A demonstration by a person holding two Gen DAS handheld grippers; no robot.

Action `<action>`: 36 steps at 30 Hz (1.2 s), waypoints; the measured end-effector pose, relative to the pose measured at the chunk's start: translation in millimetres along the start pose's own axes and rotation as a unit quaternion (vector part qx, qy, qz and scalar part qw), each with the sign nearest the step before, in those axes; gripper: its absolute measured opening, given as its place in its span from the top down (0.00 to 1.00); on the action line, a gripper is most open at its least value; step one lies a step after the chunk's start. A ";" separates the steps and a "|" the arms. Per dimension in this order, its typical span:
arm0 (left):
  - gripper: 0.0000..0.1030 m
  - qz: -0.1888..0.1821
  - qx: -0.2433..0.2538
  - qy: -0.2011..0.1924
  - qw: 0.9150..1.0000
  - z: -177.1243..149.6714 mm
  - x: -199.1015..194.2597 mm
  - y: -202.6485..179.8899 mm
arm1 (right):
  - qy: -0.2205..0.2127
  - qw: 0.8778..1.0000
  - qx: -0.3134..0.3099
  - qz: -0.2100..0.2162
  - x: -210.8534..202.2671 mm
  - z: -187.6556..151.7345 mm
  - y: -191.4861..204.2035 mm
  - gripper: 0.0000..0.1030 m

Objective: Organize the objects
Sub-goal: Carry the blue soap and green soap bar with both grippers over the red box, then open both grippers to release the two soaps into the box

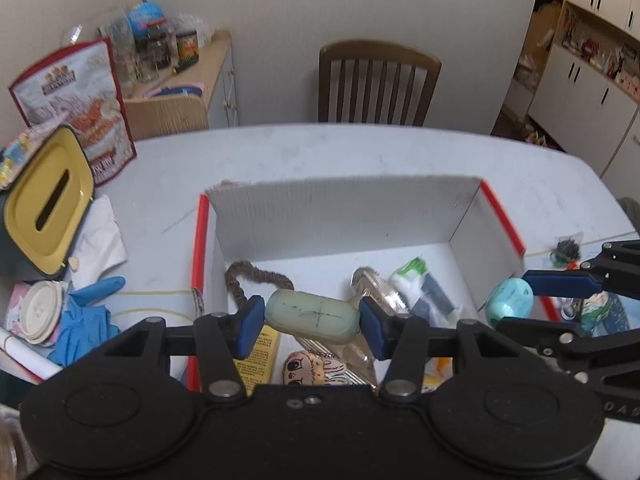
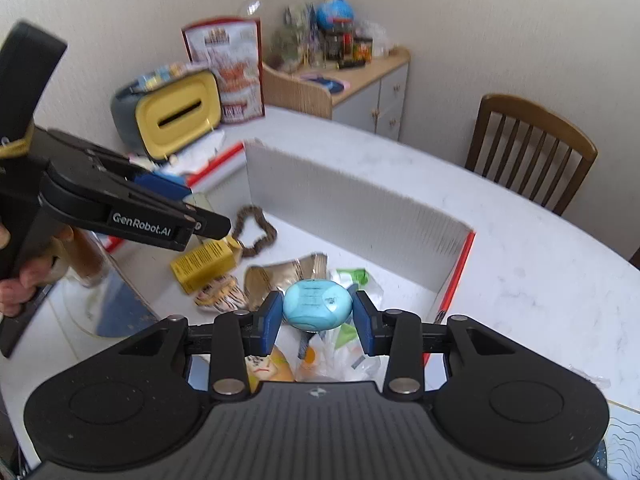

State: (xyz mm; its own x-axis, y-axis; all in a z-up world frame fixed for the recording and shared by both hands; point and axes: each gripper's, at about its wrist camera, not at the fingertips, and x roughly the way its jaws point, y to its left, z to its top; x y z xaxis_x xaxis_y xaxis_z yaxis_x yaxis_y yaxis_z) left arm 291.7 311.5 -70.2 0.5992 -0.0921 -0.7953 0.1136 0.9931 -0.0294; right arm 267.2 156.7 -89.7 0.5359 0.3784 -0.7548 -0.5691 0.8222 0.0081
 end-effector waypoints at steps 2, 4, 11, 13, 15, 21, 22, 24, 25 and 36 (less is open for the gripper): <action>0.51 0.002 0.005 0.012 1.000 -0.6 10.3 -0.1 | 0.015 1.000 0.004 0.001 13.0 -1.6 1.2 0.63; 0.51 0.003 0.015 0.019 1.000 -0.5 17.9 -1.2 | 0.030 0.999 0.012 0.003 24.5 -3.6 0.4 0.63; 0.51 0.014 0.053 0.050 0.997 -1.5 38.2 -11.2 | 0.063 0.998 0.017 0.007 52.7 -10.0 2.6 0.63; 0.51 0.018 0.059 0.061 0.996 -2.8 44.5 -11.9 | 0.068 0.997 0.016 0.010 56.3 -11.0 4.8 0.63; 0.51 0.020 0.060 0.071 0.996 -3.6 49.9 -10.7 | 0.072 0.997 0.015 0.012 59.9 -9.8 7.6 0.63; 0.51 0.018 0.061 0.096 0.993 -4.9 61.5 -7.2 | 0.083 0.996 0.011 0.014 67.7 -7.8 12.5 0.63; 0.51 0.019 0.063 0.099 0.993 -5.4 62.7 -7.8 | 0.085 0.996 0.013 0.015 68.3 -7.8 12.1 0.63; 0.51 0.018 0.064 0.105 0.992 -6.5 64.6 -8.2 | 0.087 0.996 0.014 0.016 68.9 -8.2 11.1 0.63; 0.51 0.016 0.063 0.109 0.992 -7.0 66.2 -7.8 | 0.089 0.996 0.017 0.017 69.8 -8.2 10.7 0.63; 0.50 0.017 0.066 0.123 0.990 -10.4 72.7 -11.0 | 0.087 0.996 0.022 0.012 70.9 -8.0 11.1 0.63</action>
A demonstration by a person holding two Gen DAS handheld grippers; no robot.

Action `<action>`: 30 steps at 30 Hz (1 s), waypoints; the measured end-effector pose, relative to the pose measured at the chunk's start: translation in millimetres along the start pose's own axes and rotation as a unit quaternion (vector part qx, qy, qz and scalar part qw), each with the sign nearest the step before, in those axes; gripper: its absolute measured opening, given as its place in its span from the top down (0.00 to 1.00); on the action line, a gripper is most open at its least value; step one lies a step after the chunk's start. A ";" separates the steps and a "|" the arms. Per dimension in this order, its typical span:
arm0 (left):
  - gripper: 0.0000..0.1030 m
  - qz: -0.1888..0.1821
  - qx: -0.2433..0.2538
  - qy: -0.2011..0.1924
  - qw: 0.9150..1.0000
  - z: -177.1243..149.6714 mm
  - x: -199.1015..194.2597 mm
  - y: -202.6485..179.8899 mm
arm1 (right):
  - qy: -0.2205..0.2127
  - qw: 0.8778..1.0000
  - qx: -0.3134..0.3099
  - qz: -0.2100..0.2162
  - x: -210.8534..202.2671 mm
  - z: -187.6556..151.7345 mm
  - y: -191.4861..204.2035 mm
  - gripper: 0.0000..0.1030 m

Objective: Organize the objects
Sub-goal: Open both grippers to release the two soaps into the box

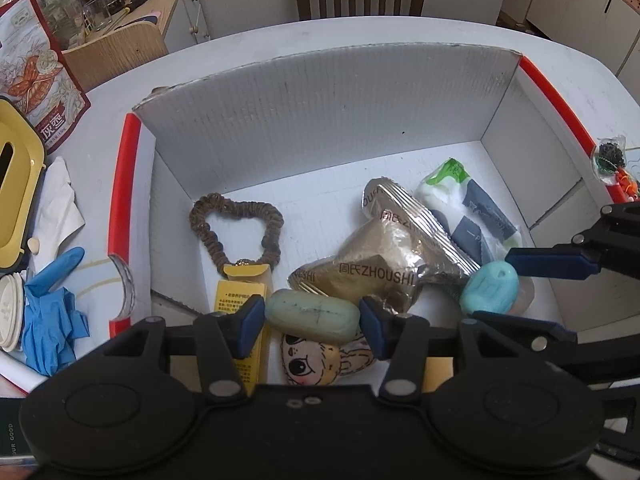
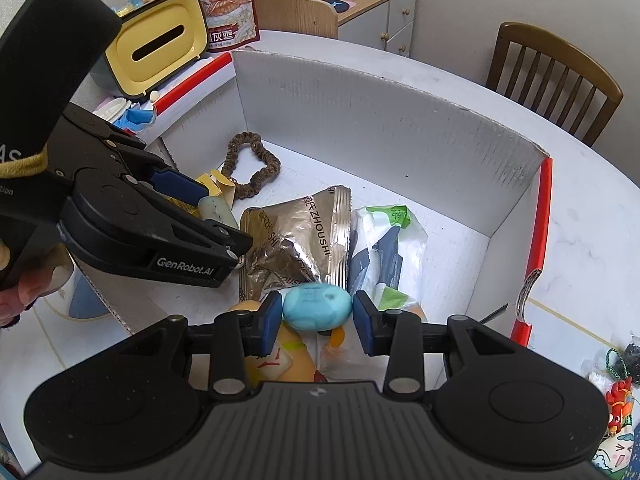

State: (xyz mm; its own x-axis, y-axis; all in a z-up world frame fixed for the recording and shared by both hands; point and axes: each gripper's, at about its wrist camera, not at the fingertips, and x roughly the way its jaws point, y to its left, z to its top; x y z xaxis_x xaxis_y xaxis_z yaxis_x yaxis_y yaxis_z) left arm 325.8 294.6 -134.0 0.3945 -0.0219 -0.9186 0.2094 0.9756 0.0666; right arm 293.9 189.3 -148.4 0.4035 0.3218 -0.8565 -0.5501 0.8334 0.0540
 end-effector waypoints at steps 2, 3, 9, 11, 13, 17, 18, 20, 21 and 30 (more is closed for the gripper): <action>0.50 0.000 -0.003 -0.001 1.000 -0.2 -0.2 -0.1 | -0.002 1.000 0.000 -0.001 -1.5 -0.2 0.7 0.63; 0.50 0.000 -0.005 -0.002 1.000 -0.4 -0.5 0.2 | -0.004 1.000 -0.001 -0.002 -2.8 -0.3 1.2 0.63; 0.47 0.000 -0.012 -0.012 1.000 -0.7 -6.0 0.8 | -0.029 1.000 0.004 -0.002 -17.6 -0.5 1.3 0.57; 0.43 0.001 -0.010 -0.020 1.000 -0.8 -10.3 -1.0 | -0.035 0.999 0.005 -0.003 -23.5 -1.8 0.2 0.55; 0.40 0.003 -0.009 -0.028 1.000 -1.3 -15.1 -3.0 | -0.041 0.999 0.011 -0.004 -29.3 -4.0 -1.8 0.55; 0.39 -0.001 -0.013 -0.042 0.999 -2.7 -25.9 -5.4 | -0.054 0.998 0.020 -0.003 -43.2 -8.8 -5.9 0.54; 0.38 -0.002 -0.013 -0.045 0.999 -3.6 -29.0 -6.1 | -0.057 0.998 0.020 -0.003 -47.0 -10.1 -6.3 0.54; 0.38 -0.001 -0.012 -0.051 0.999 -4.7 -35.7 -8.2 | -0.067 0.998 0.021 0.000 -56.2 -13.2 -7.0 0.50; 0.37 0.000 -0.011 -0.055 0.998 -5.3 -39.6 -9.8 | -0.071 0.997 0.023 0.001 -61.1 -14.8 -7.7 0.48; 0.30 0.004 -0.014 -0.101 0.995 -10.1 -78.4 -31.9 | -0.106 0.994 0.036 0.013 -108.3 -39.2 -26.3 0.44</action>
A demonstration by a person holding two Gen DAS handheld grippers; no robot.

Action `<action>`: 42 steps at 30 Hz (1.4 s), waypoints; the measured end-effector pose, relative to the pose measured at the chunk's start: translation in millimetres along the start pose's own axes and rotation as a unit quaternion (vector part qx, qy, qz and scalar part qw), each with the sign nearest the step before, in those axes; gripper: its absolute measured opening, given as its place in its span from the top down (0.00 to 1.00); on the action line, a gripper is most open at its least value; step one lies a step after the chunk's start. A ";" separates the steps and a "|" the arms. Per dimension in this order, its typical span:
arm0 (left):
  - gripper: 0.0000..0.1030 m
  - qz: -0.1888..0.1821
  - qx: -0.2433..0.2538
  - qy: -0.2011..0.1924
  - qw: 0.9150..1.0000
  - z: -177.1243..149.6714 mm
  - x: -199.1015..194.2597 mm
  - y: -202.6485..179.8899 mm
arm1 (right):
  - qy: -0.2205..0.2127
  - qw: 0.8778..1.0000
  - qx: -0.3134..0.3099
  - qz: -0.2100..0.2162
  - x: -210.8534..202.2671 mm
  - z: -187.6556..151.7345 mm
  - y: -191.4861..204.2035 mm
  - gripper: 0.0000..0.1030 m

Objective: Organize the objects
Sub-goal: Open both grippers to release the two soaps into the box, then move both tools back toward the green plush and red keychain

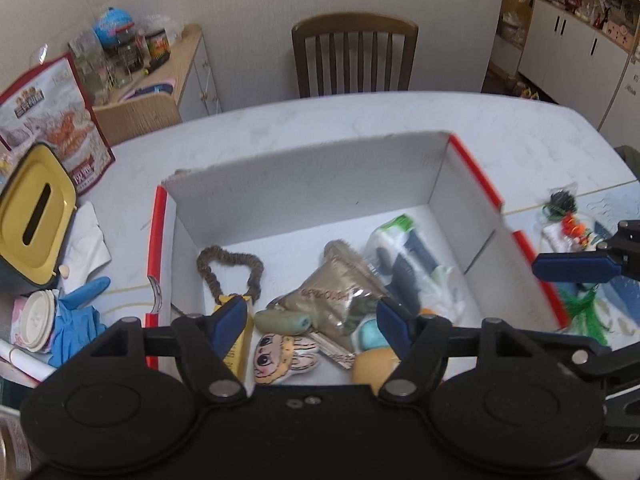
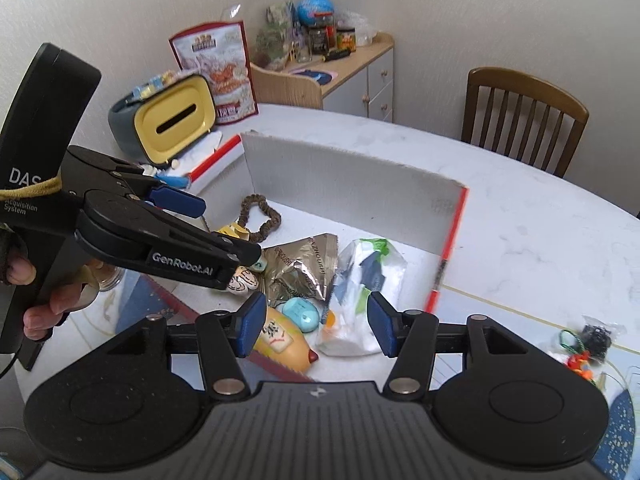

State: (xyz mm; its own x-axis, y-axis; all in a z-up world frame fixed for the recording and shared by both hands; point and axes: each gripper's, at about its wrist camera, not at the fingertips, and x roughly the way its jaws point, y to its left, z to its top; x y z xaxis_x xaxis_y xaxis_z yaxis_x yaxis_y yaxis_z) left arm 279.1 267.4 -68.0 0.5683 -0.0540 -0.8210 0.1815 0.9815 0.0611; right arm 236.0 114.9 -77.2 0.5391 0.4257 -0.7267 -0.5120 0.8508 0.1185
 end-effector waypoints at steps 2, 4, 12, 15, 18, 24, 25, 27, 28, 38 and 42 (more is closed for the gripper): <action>0.30 -0.002 -0.002 -0.008 1.000 -0.1 -8.7 -8.0 | -0.011 1.000 0.007 0.003 -13.6 -3.6 -8.0 0.41; 0.28 -0.002 -0.002 -0.016 1.000 0.7 -17.4 -18.0 | -0.021 1.000 0.012 0.003 -26.9 -7.2 -17.1 0.41; 0.23 -0.013 -0.007 -0.045 0.999 5.2 -42.9 -61.9 | -0.056 0.998 0.027 -0.003 -79.4 -24.6 -61.6 0.36; 0.21 -0.019 -0.008 -0.052 0.998 7.2 -48.6 -79.6 | -0.065 0.997 0.030 -0.011 -98.0 -33.5 -80.5 0.33; 0.19 -0.025 -0.004 -0.056 0.998 8.9 -50.5 -98.2 | -0.070 0.997 0.028 -0.022 -112.6 -44.2 -98.1 0.32; 0.15 -0.034 0.008 -0.056 0.998 13.3 -46.8 -136.8 | -0.069 0.996 0.037 -0.037 -129.4 -69.0 -133.0 0.29; 0.15 -0.035 0.009 -0.056 0.998 14.0 -45.8 -143.2 | -0.068 0.996 0.039 -0.039 -130.9 -73.1 -138.1 0.29; 0.12 -0.038 0.013 -0.054 0.998 15.8 -43.3 -155.0 | -0.066 0.996 0.043 -0.042 -133.4 -80.9 -148.3 0.28; 0.11 -0.039 0.014 -0.054 0.998 16.5 -42.1 -160.3 | -0.064 0.996 0.046 -0.043 -133.7 -84.4 -153.4 0.28; 0.01 -0.049 0.014 -0.040 0.998 29.7 -20.0 -206.9 | -0.054 0.996 0.056 -0.049 -125.4 -109.1 -193.3 0.28; 0.01 -0.047 0.016 -0.029 0.998 35.7 -3.8 -224.4 | -0.045 0.996 0.052 -0.053 -115.0 -116.9 -206.0 0.28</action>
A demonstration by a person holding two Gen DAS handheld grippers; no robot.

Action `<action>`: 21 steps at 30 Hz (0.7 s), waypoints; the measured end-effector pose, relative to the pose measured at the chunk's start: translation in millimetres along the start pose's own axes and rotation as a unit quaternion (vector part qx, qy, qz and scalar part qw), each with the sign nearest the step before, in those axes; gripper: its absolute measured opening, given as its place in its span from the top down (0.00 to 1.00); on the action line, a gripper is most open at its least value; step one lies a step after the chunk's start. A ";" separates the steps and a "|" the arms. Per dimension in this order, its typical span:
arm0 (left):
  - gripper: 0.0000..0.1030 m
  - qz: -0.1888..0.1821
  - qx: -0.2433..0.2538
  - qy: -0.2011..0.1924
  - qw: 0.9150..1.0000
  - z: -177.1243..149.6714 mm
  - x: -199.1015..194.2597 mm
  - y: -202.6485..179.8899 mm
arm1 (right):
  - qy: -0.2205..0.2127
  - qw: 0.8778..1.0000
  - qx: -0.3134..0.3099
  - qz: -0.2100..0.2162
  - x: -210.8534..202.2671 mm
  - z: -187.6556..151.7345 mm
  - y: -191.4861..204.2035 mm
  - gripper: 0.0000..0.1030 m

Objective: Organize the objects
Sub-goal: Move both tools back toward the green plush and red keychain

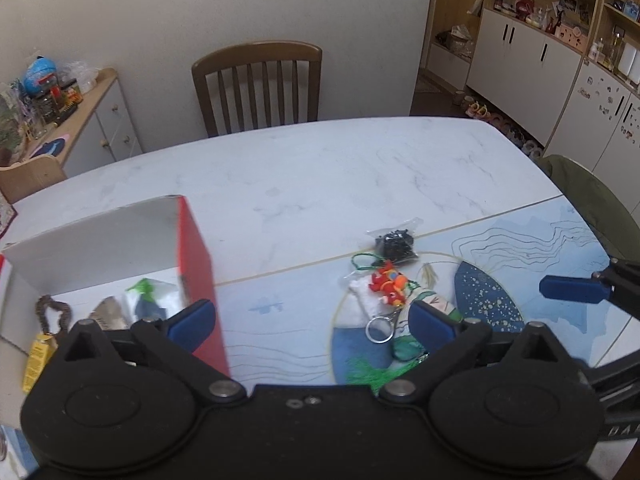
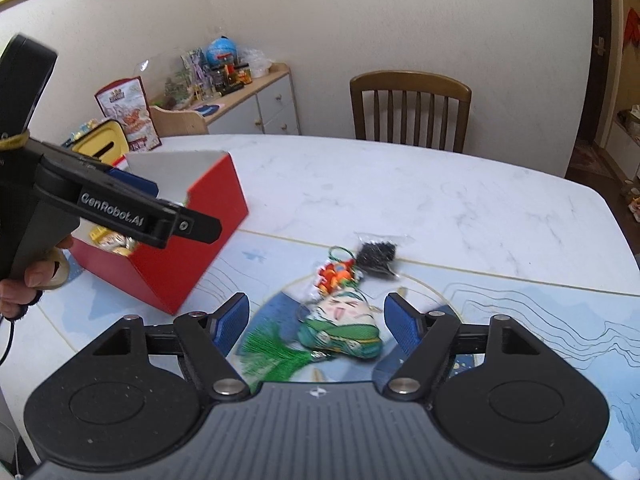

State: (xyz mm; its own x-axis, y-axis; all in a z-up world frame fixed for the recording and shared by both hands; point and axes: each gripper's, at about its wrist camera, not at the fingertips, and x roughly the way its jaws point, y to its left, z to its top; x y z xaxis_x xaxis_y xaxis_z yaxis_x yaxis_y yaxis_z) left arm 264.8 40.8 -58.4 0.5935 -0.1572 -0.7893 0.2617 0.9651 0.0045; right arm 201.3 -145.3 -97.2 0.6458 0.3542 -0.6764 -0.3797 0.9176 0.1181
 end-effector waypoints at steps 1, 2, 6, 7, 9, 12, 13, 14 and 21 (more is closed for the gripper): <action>0.01 0.002 0.000 0.003 1.000 0.9 5.0 -3.0 | 0.003 1.000 -0.002 -0.002 3.0 -1.9 -2.8 0.28; 0.01 0.004 0.001 0.007 1.000 1.6 10.4 -5.9 | 0.006 1.000 -0.005 -0.003 6.3 -3.8 -5.4 0.28; 0.01 0.008 0.005 0.024 1.000 4.0 32.3 -16.6 | 0.013 1.000 -0.016 -0.001 19.2 -10.2 -10.7 0.28; 0.01 0.009 0.007 0.027 1.000 4.5 37.3 -19.0 | 0.015 1.000 -0.021 -0.001 22.7 -11.6 -11.1 0.28; 0.01 0.011 0.011 0.032 0.999 5.9 46.9 -24.5 | 0.017 0.999 -0.029 -0.001 30.1 -13.7 -11.7 0.28; 0.01 0.011 0.020 0.040 0.999 7.2 60.9 -32.0 | 0.021 0.999 -0.033 0.002 41.1 -15.7 -14.1 0.28; 0.01 0.008 0.023 0.043 0.999 7.4 65.5 -33.9 | 0.022 0.999 -0.033 0.003 44.8 -15.8 -15.1 0.28; 0.01 0.006 0.026 0.046 0.999 7.5 70.1 -35.6 | 0.023 0.999 -0.032 0.005 48.4 -15.4 -15.9 0.28; 0.02 0.001 0.035 0.059 0.998 10.1 95.8 -40.1 | 0.036 0.999 -0.036 0.010 76.6 -16.4 -20.3 0.28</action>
State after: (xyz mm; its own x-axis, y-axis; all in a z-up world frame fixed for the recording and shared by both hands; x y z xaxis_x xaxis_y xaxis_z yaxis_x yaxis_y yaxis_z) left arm 318.9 -15.0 -128.0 0.5010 -0.1249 -0.8564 0.3159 0.9476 0.0466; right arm 247.6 -139.8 -163.3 0.5896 0.3569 -0.7245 -0.4413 0.8937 0.0811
